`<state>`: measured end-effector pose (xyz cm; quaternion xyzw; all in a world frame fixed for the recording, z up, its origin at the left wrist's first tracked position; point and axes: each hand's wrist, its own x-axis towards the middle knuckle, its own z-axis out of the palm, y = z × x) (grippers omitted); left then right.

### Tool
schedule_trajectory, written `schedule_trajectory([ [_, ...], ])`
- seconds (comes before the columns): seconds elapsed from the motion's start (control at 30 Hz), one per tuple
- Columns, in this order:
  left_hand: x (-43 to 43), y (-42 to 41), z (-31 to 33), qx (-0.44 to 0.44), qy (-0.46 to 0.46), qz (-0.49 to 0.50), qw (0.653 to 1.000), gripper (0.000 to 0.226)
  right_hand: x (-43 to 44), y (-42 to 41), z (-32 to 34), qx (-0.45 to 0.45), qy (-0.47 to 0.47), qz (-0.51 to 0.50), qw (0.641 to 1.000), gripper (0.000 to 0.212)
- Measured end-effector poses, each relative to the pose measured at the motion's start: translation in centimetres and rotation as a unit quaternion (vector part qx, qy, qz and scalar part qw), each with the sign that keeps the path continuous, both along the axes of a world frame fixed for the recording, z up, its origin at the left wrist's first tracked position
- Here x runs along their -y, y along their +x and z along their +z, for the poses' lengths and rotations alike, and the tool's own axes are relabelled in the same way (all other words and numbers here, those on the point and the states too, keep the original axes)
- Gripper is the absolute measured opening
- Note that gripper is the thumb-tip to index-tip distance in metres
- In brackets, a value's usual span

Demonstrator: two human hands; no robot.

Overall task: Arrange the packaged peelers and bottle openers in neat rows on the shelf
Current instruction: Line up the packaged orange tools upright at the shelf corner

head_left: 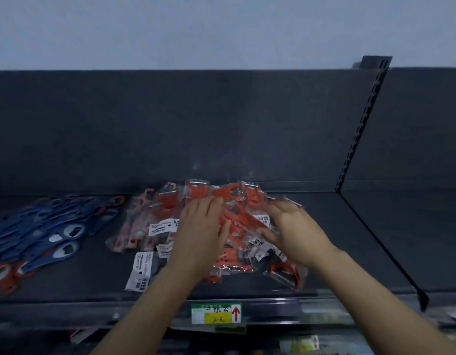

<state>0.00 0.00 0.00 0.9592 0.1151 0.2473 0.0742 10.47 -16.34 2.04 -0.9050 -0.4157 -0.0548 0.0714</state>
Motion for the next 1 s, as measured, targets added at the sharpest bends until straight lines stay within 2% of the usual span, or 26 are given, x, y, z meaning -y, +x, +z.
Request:
schedule_trajectory([
  [0.1, 0.0, 1.5, -0.1, 0.022, -0.009, 0.019, 1.000, 0.053, -0.5, 1.4, -0.5, -0.001, 0.029, -0.006, 1.000, 0.051],
  [0.3, 0.9, 4.1, -1.8, -0.018, -0.017, 0.080, 0.997, 0.061, -1.1, 5.0, -1.7, -0.016, 0.013, 0.028, 0.999, 0.061],
  [0.5, 2.3, 6.4, -2.5, -0.072, -0.026, 0.228, 0.971, 0.087, -1.7, 9.1, -2.6, -0.033, 0.004, 0.085, 0.996, 0.076],
  [0.63, 3.7, 7.8, -2.7, -0.114, -0.100, 0.287, 0.946, 0.104, -2.6, 11.4, -3.0, -0.077, -0.022, 0.098, 0.992, 0.078],
  [0.83, 5.2, 9.1, -2.6, -0.086, -0.179, 0.304, 0.932, 0.091, -3.9, 13.9, -4.3, -0.196, -0.044, 0.104, 0.974, 0.085],
  [0.9, 5.0, 9.1, -2.6, -0.055, -0.231, 0.293, 0.926, 0.088, -4.5, 14.2, -4.8, -0.221, -0.038, 0.114, 0.968, 0.084],
  [1.0, 4.5, 8.9, -2.8, 0.011, -0.334, 0.291, 0.896, 0.085, -5.4, 14.2, -5.6, -0.223, -0.048, 0.117, 0.967, 0.083],
])
